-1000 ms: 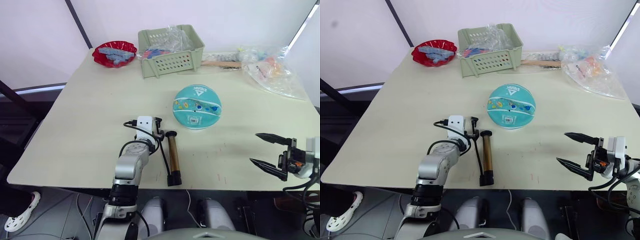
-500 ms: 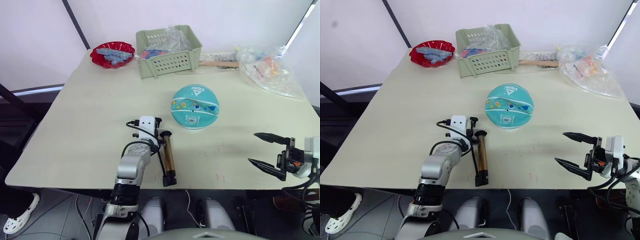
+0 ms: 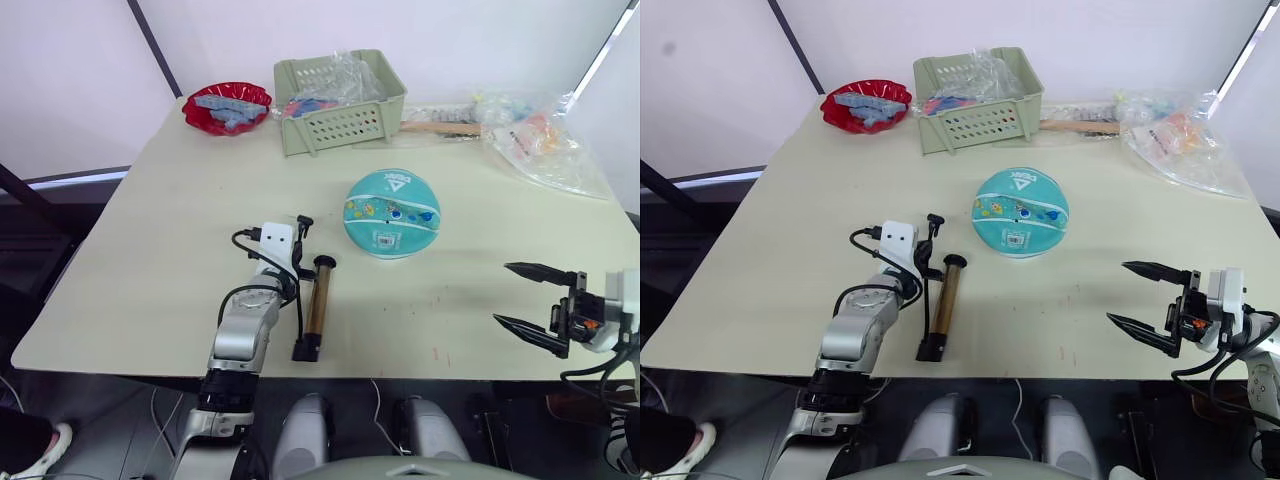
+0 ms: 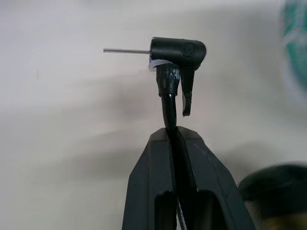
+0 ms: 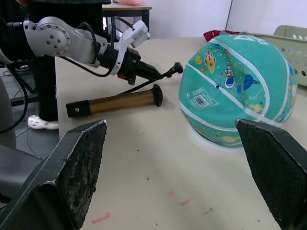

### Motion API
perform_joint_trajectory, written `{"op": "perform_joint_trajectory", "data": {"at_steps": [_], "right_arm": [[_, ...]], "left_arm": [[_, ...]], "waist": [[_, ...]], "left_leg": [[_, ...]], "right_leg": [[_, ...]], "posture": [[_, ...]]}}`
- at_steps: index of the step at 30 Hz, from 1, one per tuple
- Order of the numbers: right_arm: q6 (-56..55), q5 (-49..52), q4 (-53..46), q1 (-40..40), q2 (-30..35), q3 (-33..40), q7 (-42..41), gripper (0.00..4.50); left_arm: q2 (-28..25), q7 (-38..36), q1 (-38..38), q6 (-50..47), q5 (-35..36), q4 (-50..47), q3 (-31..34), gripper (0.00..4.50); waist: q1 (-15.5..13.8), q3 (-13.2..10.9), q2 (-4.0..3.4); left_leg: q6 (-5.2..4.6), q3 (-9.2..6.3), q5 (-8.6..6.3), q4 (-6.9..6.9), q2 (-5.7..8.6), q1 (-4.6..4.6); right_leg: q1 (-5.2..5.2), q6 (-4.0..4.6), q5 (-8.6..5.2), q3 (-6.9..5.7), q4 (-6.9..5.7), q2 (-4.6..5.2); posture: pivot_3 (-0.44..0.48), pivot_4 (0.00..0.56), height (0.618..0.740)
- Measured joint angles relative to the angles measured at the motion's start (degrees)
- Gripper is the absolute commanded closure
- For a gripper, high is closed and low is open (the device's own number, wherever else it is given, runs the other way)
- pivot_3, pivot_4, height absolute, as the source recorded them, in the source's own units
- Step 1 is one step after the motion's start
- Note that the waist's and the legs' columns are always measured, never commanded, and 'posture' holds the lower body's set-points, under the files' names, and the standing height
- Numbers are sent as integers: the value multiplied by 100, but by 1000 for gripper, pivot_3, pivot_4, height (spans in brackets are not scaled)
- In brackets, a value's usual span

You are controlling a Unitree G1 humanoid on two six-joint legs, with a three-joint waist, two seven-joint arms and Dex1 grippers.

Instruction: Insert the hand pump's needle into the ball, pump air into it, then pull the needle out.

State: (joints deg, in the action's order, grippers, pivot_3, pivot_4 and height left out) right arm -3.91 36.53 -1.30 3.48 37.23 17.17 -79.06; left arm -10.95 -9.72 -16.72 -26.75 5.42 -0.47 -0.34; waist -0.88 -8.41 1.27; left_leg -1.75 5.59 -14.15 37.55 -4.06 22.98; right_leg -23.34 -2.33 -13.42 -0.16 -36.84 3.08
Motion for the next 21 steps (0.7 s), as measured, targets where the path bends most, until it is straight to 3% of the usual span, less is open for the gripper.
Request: {"op": "perform_joint_trajectory", "data": {"at_steps": [6,21], "right_arm": [[0,1,-8,-3,-38,-49,93,0],[41,62,-342,41,-92,-48,403,0]], "left_arm": [[-53,-556,-69,782,209,1,72,4429],[-719,-2956,533,2137,844,-58,-91,4429]], "waist": [[17,0,0],[13,1,-2]], "left_leg": [[0,-1,0,0,-3,-2],[0,3,0,1,-6,-4]], "right_leg": [[0,0,0,0,-1,-5],[-1,1,-1,1,-2,-5]], "posture": [[0,150,738],[0,150,738]]}}
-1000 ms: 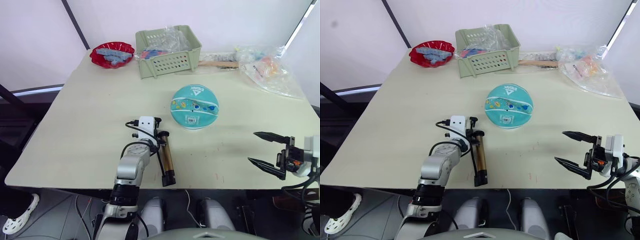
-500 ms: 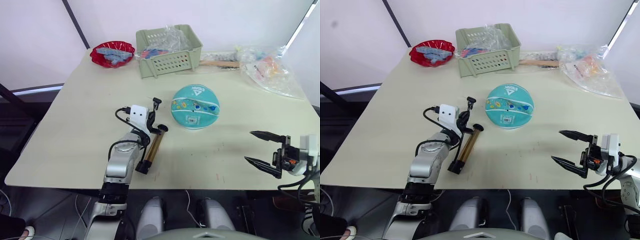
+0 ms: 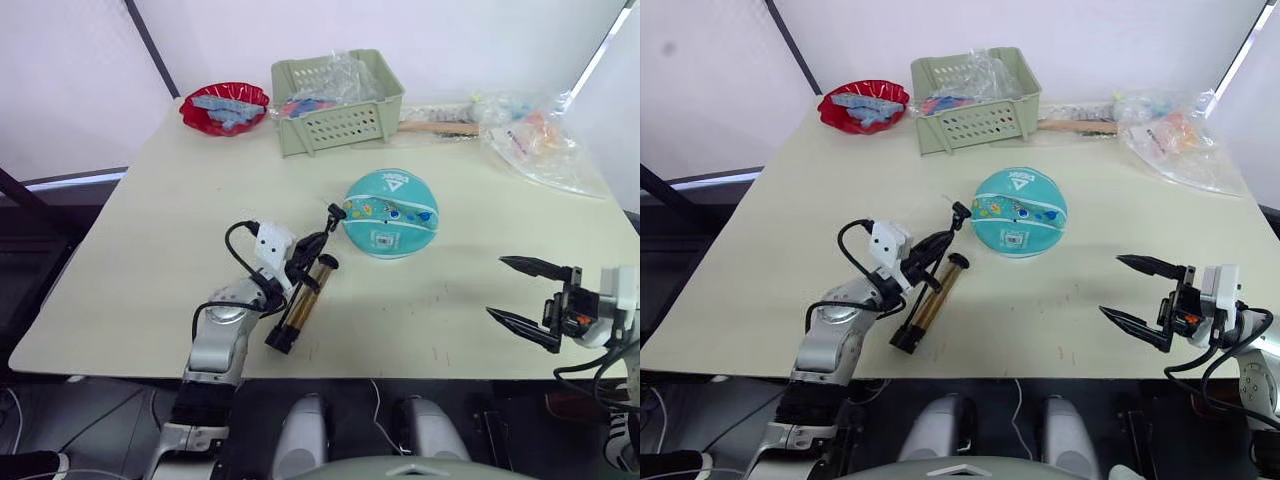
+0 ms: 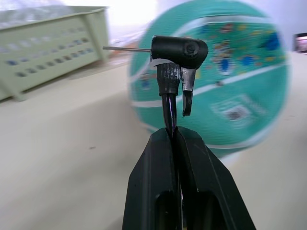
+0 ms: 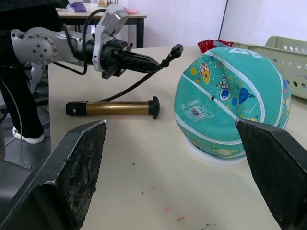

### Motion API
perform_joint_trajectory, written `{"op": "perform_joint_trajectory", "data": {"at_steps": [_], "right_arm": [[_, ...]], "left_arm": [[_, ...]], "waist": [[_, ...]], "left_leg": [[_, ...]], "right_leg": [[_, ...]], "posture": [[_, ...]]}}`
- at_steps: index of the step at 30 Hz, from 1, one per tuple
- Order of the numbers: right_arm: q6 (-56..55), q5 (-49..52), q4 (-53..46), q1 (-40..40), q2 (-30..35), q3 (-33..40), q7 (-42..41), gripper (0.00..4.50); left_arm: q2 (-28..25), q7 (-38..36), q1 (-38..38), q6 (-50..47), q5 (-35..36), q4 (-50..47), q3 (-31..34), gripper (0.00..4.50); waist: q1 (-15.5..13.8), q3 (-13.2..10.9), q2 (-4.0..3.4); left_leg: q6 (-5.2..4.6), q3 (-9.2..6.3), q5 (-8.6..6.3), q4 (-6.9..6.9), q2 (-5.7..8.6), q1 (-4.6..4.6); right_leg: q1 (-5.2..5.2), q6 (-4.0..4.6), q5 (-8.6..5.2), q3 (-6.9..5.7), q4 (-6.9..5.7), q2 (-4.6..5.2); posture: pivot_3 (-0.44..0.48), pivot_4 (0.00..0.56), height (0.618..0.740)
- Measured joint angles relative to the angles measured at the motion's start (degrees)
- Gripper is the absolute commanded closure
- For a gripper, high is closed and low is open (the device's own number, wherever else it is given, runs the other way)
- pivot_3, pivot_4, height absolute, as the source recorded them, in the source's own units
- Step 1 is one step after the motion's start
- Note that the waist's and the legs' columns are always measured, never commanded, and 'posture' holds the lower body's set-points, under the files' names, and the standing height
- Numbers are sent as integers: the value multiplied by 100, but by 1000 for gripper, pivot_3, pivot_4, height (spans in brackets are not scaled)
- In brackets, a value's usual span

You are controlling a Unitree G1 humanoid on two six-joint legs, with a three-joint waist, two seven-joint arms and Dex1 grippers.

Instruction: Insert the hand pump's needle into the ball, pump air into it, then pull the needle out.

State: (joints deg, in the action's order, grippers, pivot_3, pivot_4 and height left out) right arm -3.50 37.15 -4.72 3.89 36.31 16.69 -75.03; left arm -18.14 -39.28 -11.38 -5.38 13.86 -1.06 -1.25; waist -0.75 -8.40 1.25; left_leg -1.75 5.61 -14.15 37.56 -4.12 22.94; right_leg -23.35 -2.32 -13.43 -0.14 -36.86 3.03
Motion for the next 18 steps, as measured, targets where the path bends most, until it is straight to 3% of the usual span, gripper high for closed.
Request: {"op": "perform_joint_trajectory", "data": {"at_steps": [10,18], "right_arm": [[224,219,-466,40,-81,0,302,0],[746,267,-918,117,-316,-94,1009,0]], "left_arm": [[-111,-997,-131,318,115,-50,-573,4429],[181,-1441,-1183,431,60,615,-970,4429]], "waist": [[-3,0,0],[-2,0,0]], "left_leg": [[0,1,0,0,0,0],[0,0,0,1,3,5]], "right_leg": [[0,0,0,1,0,0],[0,-3,0,0,2,0]], "posture": [[0,150,738],[0,150,738]]}}
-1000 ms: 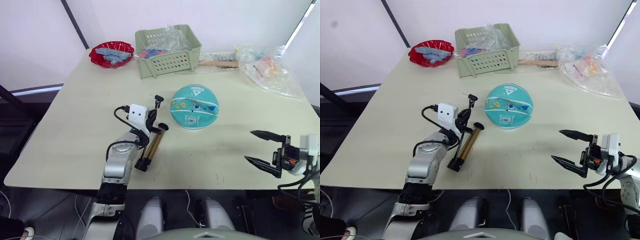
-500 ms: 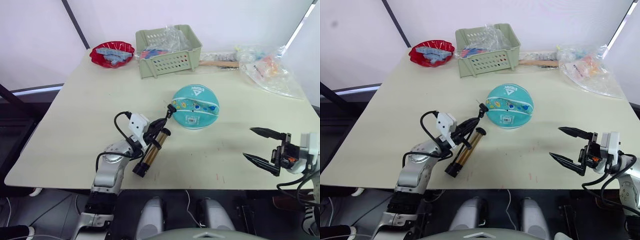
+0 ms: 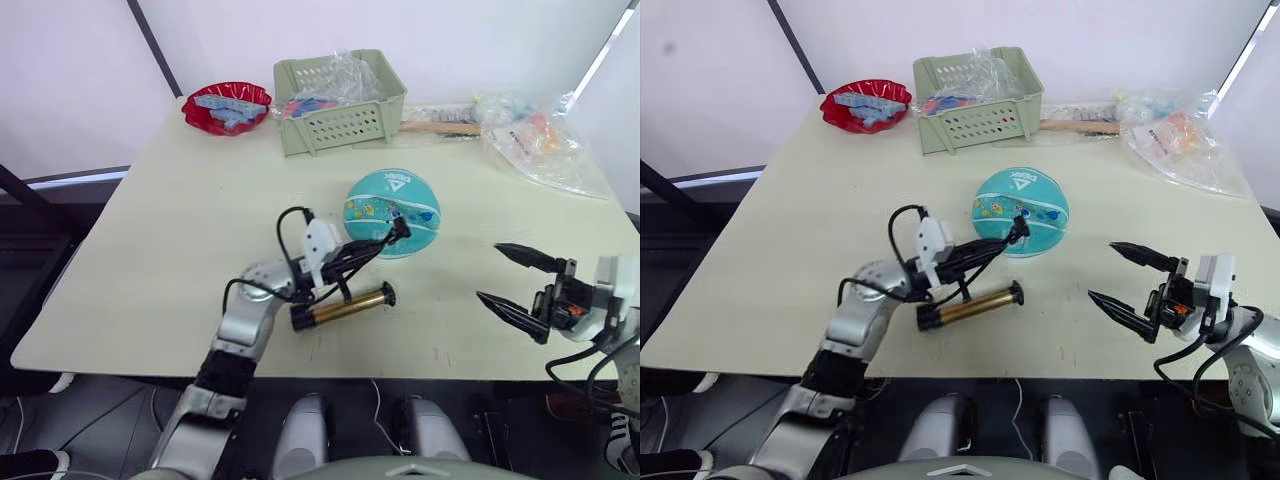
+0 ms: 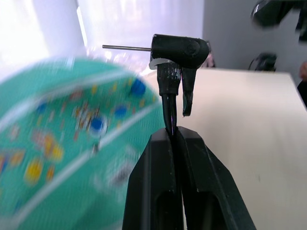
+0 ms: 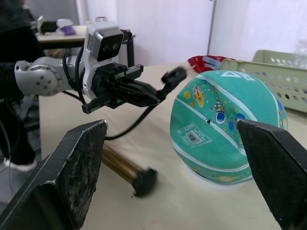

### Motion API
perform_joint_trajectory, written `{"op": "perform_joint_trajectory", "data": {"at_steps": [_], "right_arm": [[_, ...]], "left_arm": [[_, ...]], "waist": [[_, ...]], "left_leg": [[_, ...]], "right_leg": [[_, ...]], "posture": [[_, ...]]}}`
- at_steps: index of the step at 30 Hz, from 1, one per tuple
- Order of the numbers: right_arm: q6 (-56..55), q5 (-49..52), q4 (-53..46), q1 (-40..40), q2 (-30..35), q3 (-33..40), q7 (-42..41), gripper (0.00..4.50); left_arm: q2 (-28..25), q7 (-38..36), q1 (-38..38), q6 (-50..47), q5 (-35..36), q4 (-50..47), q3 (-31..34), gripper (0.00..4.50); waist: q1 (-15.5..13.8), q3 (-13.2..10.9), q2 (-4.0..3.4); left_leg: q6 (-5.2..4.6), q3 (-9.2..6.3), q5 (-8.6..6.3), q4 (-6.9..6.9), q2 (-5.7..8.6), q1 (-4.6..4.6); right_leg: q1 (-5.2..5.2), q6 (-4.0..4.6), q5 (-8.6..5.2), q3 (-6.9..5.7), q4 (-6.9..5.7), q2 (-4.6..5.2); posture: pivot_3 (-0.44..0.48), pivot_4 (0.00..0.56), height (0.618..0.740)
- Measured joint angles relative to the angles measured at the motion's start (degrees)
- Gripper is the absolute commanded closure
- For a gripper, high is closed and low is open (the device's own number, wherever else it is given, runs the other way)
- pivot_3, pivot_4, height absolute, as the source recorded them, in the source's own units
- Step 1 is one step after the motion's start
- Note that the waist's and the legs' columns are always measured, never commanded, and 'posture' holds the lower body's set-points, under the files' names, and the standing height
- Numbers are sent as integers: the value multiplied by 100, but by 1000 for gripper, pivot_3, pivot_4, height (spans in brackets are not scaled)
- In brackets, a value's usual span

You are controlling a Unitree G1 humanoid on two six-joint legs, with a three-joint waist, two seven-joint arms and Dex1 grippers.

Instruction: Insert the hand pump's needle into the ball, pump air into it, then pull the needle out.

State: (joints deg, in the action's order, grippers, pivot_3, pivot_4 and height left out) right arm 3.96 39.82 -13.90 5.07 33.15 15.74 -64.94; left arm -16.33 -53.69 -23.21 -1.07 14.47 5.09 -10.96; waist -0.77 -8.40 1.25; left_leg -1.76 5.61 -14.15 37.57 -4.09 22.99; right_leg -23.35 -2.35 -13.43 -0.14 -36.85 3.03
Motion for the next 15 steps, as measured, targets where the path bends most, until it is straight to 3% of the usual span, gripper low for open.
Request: {"op": "perform_joint_trajectory", "data": {"at_steps": [8,15], "right_arm": [[1079,141,-895,235,-409,-128,1727,0],[2572,977,-1637,173,-539,-183,3435,0]], "left_arm": [[364,-126,-179,179,-143,507,-246,4429],[723,-1,-411,314,-363,906,-379,4429]], "waist": [[1,0,-2],[5,0,-1]], "left_leg": [[0,-8,0,-2,-3,2],[0,-9,0,5,-2,6]], "right_leg": [[-3,1,-1,0,-2,-8],[-4,2,-1,1,-2,-4]], "posture": [[0,150,738],[0,150,738]]}}
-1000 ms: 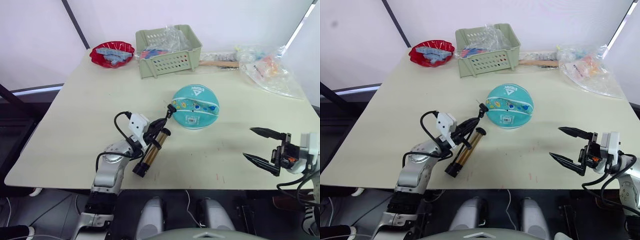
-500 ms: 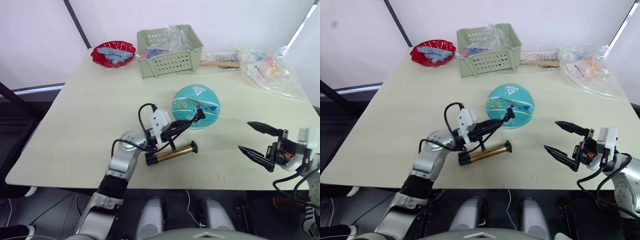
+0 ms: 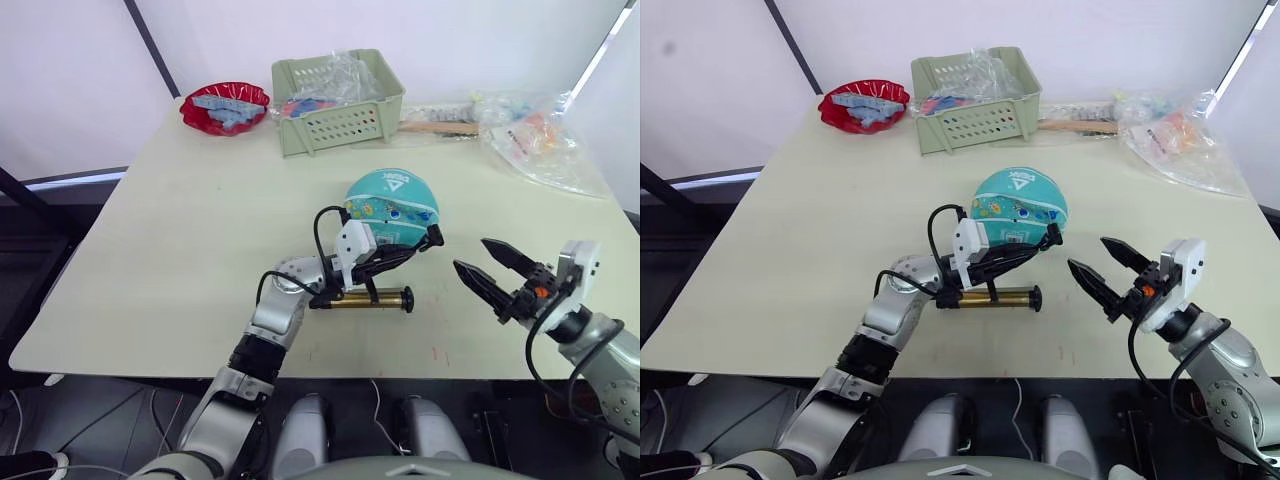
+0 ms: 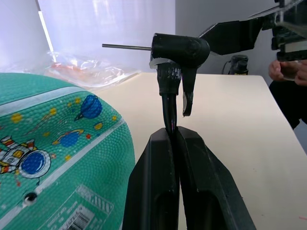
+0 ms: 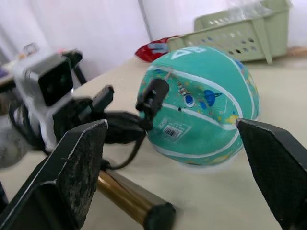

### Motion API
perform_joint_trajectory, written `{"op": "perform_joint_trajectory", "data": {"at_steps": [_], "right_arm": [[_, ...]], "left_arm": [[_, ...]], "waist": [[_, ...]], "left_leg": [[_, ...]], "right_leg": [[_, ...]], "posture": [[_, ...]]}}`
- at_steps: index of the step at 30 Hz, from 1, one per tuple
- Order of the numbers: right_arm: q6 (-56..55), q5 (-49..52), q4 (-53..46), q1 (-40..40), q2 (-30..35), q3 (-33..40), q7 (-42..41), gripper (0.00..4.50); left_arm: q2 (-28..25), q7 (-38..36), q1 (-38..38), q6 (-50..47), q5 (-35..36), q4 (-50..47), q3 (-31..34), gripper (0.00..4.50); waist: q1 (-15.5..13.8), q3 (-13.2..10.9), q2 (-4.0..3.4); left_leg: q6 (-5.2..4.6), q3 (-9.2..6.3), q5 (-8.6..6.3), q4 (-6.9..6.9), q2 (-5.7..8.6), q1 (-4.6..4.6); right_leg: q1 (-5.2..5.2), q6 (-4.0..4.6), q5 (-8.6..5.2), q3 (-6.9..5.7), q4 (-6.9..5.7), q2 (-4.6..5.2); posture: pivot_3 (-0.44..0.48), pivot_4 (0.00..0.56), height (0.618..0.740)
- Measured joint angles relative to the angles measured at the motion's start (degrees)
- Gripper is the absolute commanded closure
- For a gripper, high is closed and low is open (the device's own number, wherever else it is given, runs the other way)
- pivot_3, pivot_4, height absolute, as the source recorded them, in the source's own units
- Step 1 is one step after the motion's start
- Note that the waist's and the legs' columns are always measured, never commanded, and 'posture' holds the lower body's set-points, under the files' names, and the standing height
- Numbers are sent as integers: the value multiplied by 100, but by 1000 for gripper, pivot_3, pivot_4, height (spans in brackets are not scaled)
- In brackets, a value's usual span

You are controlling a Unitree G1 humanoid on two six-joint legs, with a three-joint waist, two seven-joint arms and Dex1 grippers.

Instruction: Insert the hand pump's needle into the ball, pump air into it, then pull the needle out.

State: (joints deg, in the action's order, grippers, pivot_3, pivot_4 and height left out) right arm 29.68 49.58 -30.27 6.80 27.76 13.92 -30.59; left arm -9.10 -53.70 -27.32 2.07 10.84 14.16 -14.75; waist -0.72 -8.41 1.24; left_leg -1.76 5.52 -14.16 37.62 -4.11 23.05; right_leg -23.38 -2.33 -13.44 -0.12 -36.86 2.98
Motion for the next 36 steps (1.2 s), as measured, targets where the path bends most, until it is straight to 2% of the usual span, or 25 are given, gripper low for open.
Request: {"op": "perform_joint_trajectory", "data": {"at_steps": [6,13,34,36], "right_arm": [[878,968,-267,-112,-10,31,1088,0],[1118,1501,-296,-272,-214,34,1908,0],[1206,1477,-282,-202,-394,-69,2207,0],[1205,1446,-270,-202,-393,-69,2196,517]], "left_arm": [[130,28,96,1,-181,-23,-320,4429],[206,161,217,-32,-228,-242,-398,4429],[298,467,371,-11,-392,-397,-508,4429],[302,488,371,-10,-392,-396,-508,4500]], "waist": [[5,1,-1],[-4,1,-2],[0,1,-2],[0,1,-2]], "left_leg": [[-1,-18,0,6,0,50],[-2,-49,0,47,0,80],[-3,-81,-1,67,2,83],[-3,-86,-1,67,2,83]], "right_leg": [[-40,-1,1,-12,0,-3],[-39,-3,2,-31,-2,-5],[-31,-10,6,-18,-6,-15],[-30,-10,6,-18,-6,-15]], "posture": [[0,150,738],[0,150,738],[0,150,738],[0,150,738]]}}
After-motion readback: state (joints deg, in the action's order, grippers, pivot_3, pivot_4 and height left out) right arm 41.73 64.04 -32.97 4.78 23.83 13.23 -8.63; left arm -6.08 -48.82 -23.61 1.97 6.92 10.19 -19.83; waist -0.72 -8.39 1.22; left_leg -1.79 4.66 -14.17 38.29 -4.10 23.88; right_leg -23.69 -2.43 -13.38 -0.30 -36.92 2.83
